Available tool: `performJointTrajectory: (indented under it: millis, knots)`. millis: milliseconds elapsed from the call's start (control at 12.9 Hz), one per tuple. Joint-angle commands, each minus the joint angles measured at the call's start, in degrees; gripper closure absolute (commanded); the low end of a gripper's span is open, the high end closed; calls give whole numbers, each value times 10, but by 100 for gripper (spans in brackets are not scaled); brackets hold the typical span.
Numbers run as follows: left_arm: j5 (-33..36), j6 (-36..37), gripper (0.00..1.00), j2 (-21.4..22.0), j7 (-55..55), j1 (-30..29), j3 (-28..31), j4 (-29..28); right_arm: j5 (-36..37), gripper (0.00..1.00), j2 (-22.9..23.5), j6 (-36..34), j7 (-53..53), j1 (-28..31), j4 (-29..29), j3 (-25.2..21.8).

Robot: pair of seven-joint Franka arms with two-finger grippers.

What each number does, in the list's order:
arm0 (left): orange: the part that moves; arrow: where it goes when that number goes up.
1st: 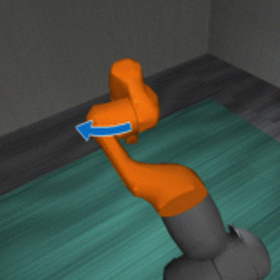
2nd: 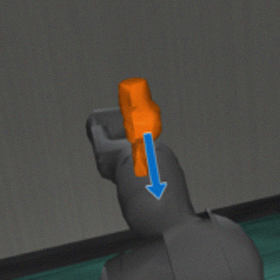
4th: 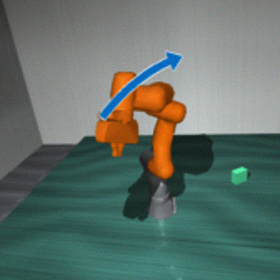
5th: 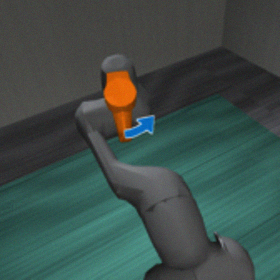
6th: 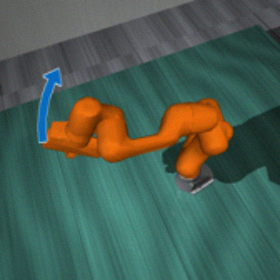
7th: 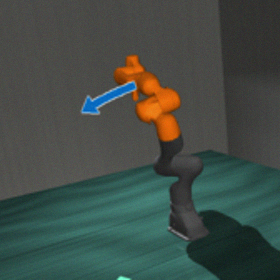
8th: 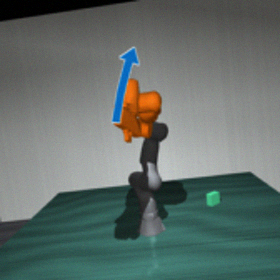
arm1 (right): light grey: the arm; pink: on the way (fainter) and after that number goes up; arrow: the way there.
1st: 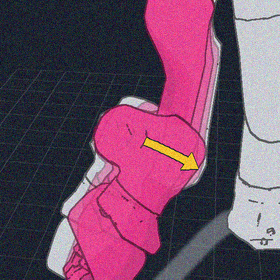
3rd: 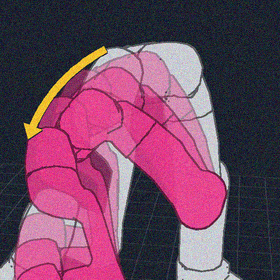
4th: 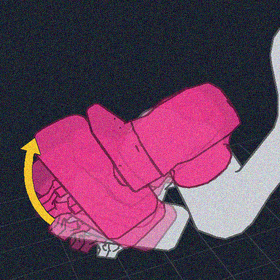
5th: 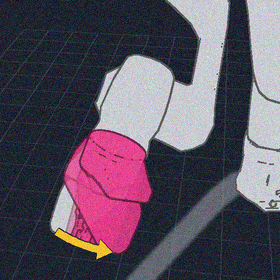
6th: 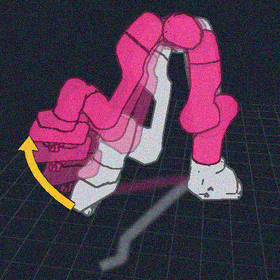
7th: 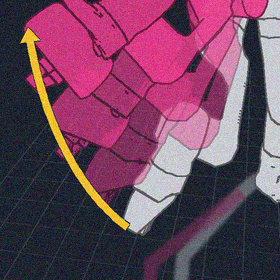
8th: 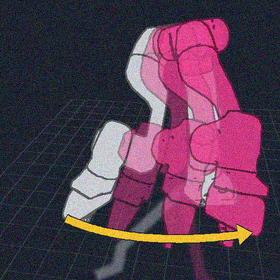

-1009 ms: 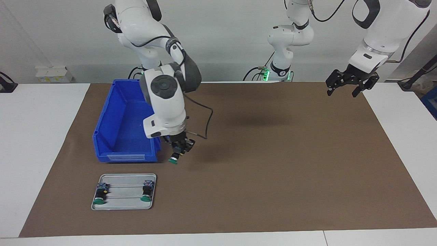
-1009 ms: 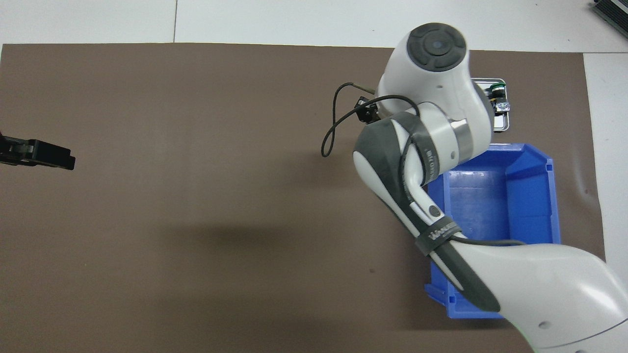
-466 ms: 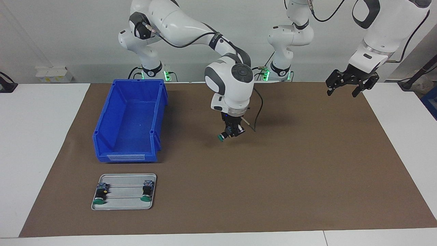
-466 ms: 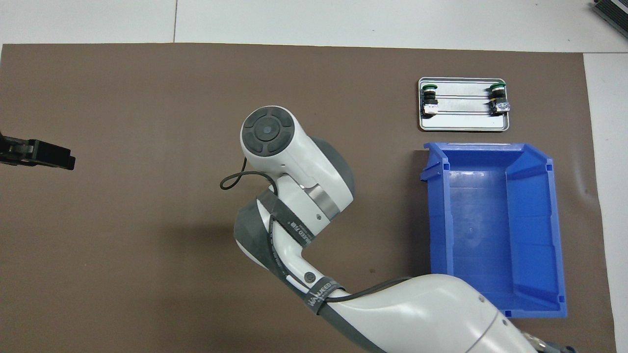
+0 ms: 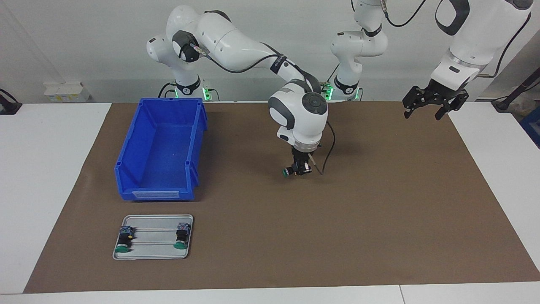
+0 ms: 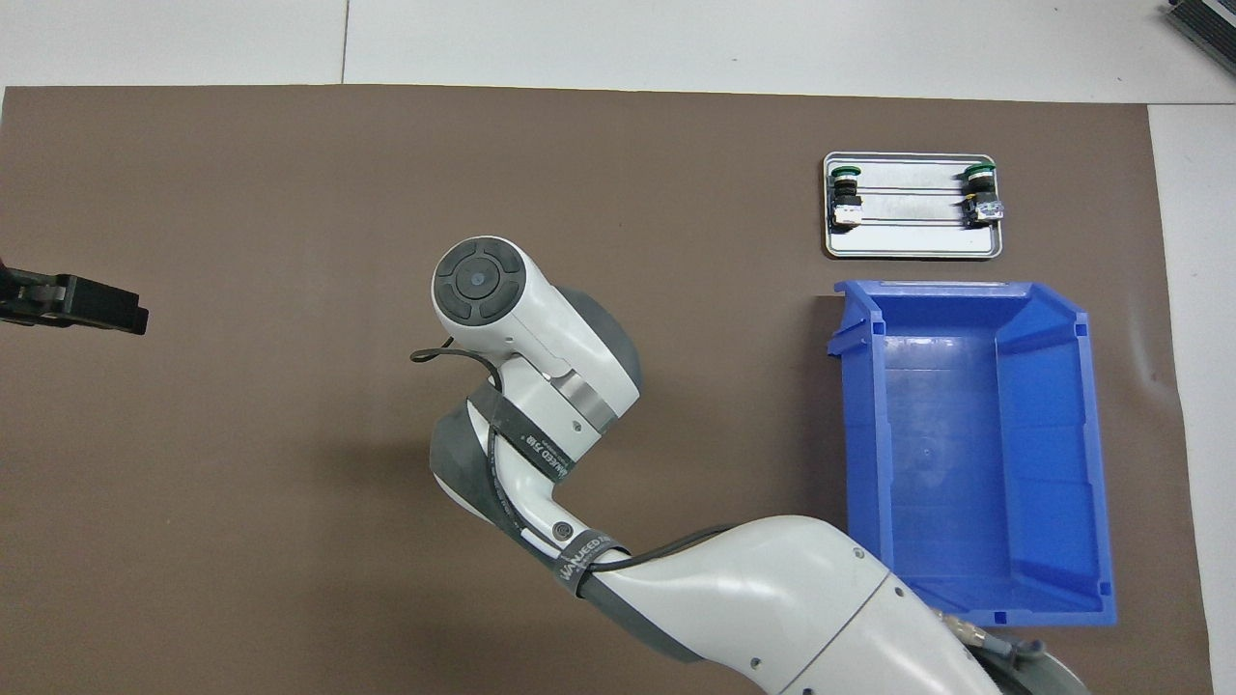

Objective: Place and press button with both arms
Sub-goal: 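Carry the green button with the right gripper to mid-table and release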

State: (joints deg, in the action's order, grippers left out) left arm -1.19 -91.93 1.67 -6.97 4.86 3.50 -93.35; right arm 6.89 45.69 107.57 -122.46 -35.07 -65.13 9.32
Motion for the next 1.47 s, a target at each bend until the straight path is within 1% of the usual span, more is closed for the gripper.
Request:
performJointTrajectory:
  millis: [0, 78, 155, 233, 310, 466, 621, 698, 776, 853, 1086, 1164, 1319, 1397]
  knots:
    - [11, -9, 0, 18, -4, -6, -4, -21, 27, 88, 55, 28, -27, -29, 13, -9]
    - [11, -9, 0, 18, -4, -6, -4, -21, 24, 70, 57, 29, -29, -27, 19, -15]
    - [11, -9, 0, 18, -4, -6, -4, -21, 22, 38, 60, 28, -31, -21, 34, -15]
    - [11, -9, 0, 18, -4, -6, -4, -21, 17, 23, 58, 28, -33, -2, 43, -11]
    - [11, -9, 0, 18, -4, -6, -4, -21, -12, 18, 55, 26, -32, 22, 61, -6]
    - [11, -9, 0, 18, -4, -6, -4, -21, -29, 11, 49, 6, -31, 43, 92, -5]
    - [11, -8, 0, 18, -1, -5, -4, -21, -30, 9, 26, -29, -10, 54, 102, -5]
    - [11, -3, 0, 18, -1, 1, -5, -18, -31, 8, 5, -56, 18, 66, 102, 8]
    - [11, -17, 0, 18, -8, 5, -9, -20, -33, 8, -21, -81, 48, 90, 102, 30]
    - [11, -31, 0, 17, -11, 6, -10, -21, -34, 8, -44, -109, 67, 124, 102, 61]
    - [11, -51, 0, 13, -114, 42, -14, -25, -36, 8, -102, -178, 147, 220, 101, 143]
    - [11, -71, 0, 16, -145, 49, -14, -37, -36, 8, -112, -208, 184, 242, 101, 159]
    - [10, -117, 0, 11, -168, 88, -16, -58, -39, 8, -156, -248, 271, 269, 98, 161]
    - [8, -131, 0, 4, -183, 103, -16, -60, -44, 8, -170, -274, 324, 286, 98, 162]
